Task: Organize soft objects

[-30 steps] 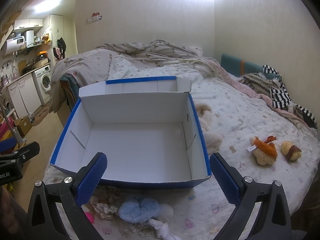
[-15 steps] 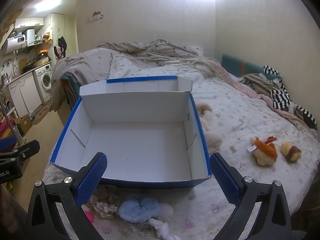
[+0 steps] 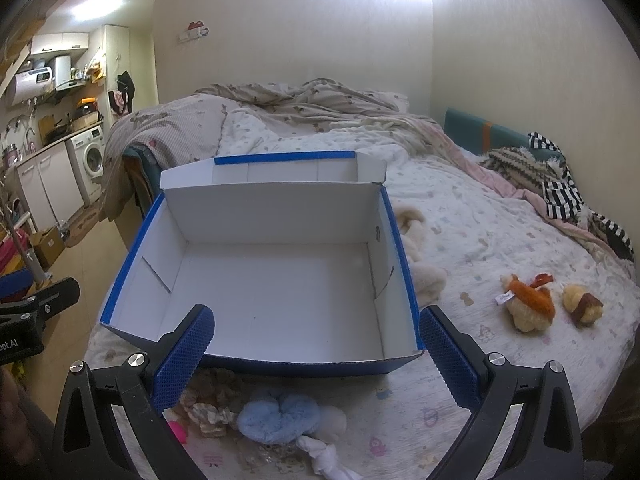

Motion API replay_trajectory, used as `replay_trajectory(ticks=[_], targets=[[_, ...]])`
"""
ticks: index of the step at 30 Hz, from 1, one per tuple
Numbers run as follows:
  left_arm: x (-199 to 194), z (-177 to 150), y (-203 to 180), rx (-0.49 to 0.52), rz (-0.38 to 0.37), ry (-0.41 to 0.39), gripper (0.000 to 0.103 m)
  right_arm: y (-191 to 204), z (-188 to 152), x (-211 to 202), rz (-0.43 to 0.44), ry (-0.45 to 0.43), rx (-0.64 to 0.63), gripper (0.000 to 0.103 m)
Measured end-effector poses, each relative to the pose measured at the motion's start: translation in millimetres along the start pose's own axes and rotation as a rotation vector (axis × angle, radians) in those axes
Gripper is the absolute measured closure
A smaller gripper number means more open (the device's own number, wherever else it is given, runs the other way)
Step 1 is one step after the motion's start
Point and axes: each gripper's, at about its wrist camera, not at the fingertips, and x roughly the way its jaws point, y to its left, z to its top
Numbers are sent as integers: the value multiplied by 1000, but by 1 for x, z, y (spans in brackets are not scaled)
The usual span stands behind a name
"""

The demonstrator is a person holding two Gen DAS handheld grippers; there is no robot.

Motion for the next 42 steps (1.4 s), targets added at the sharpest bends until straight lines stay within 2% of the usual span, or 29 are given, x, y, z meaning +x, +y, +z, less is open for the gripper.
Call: replay_trajectory(ticks=[35, 38, 42], targets=[[6, -6, 1, 4, 19, 20, 0, -3, -1, -1, 3, 2, -8, 0], [9, -7, 2, 6, 17, 46, 0, -4, -1, 1, 17, 16, -6, 0], [20, -9, 3, 3, 0, 108, 0, -5, -4, 10, 59, 87, 8, 0]])
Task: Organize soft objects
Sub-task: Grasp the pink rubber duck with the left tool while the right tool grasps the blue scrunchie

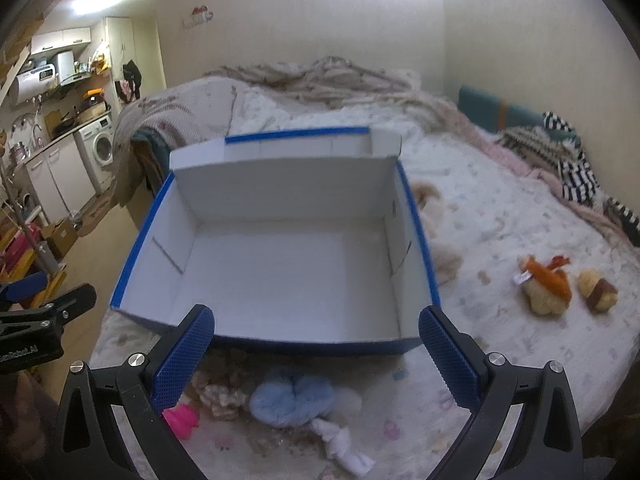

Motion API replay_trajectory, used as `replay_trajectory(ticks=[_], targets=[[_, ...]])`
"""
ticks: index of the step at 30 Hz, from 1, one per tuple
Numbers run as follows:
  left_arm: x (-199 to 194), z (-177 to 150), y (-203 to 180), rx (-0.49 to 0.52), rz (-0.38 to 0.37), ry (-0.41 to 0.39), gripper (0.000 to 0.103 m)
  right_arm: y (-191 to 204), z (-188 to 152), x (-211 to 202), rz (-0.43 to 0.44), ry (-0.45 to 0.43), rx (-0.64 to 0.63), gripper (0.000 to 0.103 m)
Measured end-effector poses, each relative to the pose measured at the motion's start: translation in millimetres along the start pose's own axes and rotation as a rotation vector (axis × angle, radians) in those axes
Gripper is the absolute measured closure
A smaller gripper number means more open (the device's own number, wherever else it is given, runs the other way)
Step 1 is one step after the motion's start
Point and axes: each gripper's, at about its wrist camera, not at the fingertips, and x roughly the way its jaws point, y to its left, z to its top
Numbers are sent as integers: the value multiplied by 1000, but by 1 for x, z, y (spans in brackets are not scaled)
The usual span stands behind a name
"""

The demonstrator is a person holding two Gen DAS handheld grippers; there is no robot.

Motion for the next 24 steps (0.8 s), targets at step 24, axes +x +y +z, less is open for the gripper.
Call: replay_trajectory(ticks=[24], targets=[[103, -65, -27, 45, -128, 606, 9, -45, -40, 46, 2, 390, 131, 0]])
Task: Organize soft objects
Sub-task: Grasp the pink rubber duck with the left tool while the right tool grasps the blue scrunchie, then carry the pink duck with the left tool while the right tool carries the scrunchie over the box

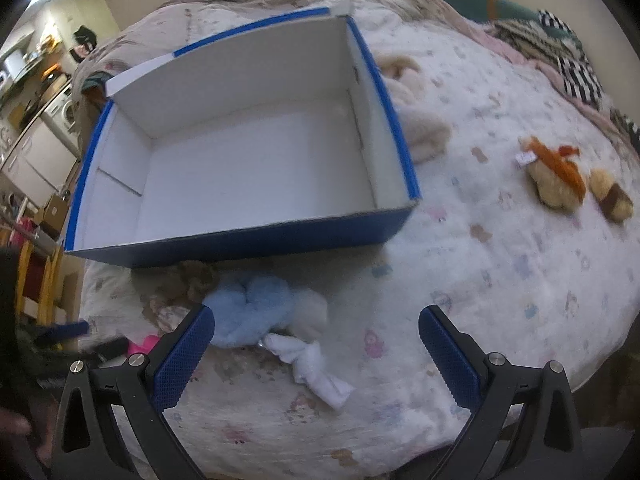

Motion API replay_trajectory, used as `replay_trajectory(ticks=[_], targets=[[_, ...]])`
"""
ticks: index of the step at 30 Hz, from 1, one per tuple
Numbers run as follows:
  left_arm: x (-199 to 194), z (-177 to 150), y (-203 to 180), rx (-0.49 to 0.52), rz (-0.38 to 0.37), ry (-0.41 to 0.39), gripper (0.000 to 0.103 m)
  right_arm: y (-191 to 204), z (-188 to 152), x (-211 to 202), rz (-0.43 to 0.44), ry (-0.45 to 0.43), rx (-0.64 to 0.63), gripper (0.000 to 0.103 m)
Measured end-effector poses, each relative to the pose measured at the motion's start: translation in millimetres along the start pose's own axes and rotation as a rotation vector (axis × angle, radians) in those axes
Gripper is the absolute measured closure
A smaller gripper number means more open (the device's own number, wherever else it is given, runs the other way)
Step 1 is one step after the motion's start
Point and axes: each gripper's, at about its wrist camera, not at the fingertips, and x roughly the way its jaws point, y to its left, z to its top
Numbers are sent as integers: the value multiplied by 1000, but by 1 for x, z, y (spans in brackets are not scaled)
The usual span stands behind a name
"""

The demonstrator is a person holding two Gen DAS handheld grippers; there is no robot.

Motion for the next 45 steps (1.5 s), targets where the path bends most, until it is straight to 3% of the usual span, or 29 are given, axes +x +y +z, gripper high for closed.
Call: replay_trajectory(ticks=[7, 10, 13, 18, 21, 24, 29, 37, 39, 40, 41, 44, 45], targets=[[22, 0, -8, 16, 17, 58, 14, -18, 1, 18, 60, 91, 71, 0], [31, 2, -3, 5, 16, 87, 19, -27, 2, 33, 147, 171, 145, 0], [34, 4, -2, 2, 19, 88, 28, -24, 5, 45, 231, 228, 188, 4], [39, 2, -3, 7, 7, 102, 46, 0, 13, 60, 281, 268, 172, 18], [42, 1, -6, 19, -6, 99, 61, 16, 14, 71, 254, 275, 136, 18], [41, -1, -8, 45, 5, 88, 61, 30, 17, 74, 191, 250, 77, 18], [43, -2, -19, 45, 4, 78, 62, 41, 14, 82, 174, 264, 68, 18], [26, 0, -13, 20, 28, 33, 62, 22, 7, 97, 122, 302, 125, 20], [24, 0, -10, 6, 29, 25, 62, 23, 7, 99, 126, 310, 121, 56], [23, 1, -9, 1, 27, 20, 62, 23, 7, 100, 129, 311, 113, 65], [21, 2, -3, -4, 25, 14, 62, 23, 7, 101, 126, 313, 100, 82], [16, 2, 0, -9, 27, -4, 62, 14, 6, 91, 134, 291, 107, 97], [15, 1, 3, -13, 26, -9, 62, 13, 7, 89, 142, 279, 113, 98]])
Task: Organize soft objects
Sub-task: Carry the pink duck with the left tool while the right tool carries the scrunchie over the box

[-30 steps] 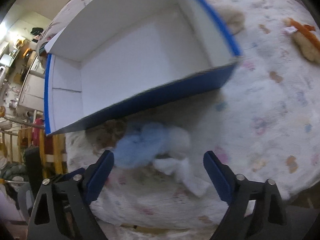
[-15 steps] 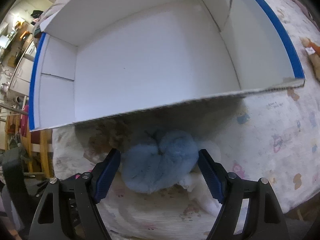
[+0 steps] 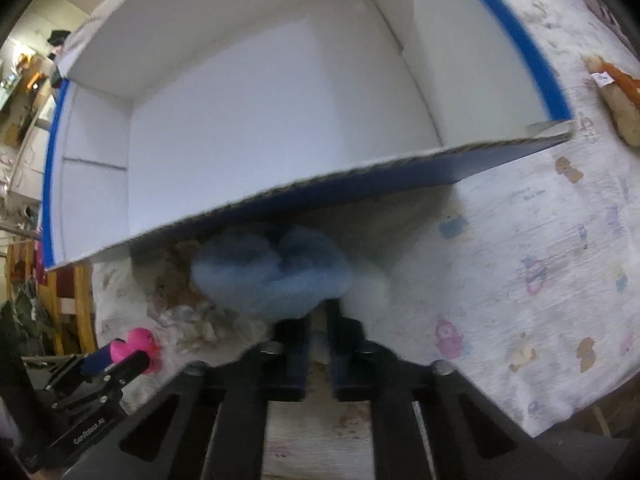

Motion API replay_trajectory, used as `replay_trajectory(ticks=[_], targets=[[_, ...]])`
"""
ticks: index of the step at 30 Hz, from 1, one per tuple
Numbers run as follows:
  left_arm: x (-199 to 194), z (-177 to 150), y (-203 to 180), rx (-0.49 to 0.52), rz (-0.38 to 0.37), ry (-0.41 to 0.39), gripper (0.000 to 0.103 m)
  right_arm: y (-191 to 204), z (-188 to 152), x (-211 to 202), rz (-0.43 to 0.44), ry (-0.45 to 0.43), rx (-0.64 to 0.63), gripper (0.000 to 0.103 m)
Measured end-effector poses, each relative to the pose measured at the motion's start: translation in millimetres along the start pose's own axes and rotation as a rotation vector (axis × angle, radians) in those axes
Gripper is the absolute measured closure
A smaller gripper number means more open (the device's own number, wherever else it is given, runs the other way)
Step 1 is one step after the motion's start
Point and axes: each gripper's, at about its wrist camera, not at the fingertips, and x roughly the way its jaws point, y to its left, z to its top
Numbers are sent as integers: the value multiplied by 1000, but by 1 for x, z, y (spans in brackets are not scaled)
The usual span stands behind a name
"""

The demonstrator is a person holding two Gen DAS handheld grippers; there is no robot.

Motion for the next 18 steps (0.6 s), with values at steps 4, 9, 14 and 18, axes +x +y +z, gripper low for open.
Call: replay_trajectory(ticks=[4, 9, 14, 18], targets=[[-7, -2, 11, -18, -3, -22, 62, -2, -2, -13, 13, -40, -11, 99], [-17, -8, 15, -14, 8, -56, 62, 7, -7, -33, 61, -103, -47, 100], [-26, -12, 18, -12, 11, -79, 62, 12, -14, -53, 105, -156, -93, 100], [-36, -17, 16, -7, 10, -93, 62, 15, -22, -66, 101, -181, -137, 100]])
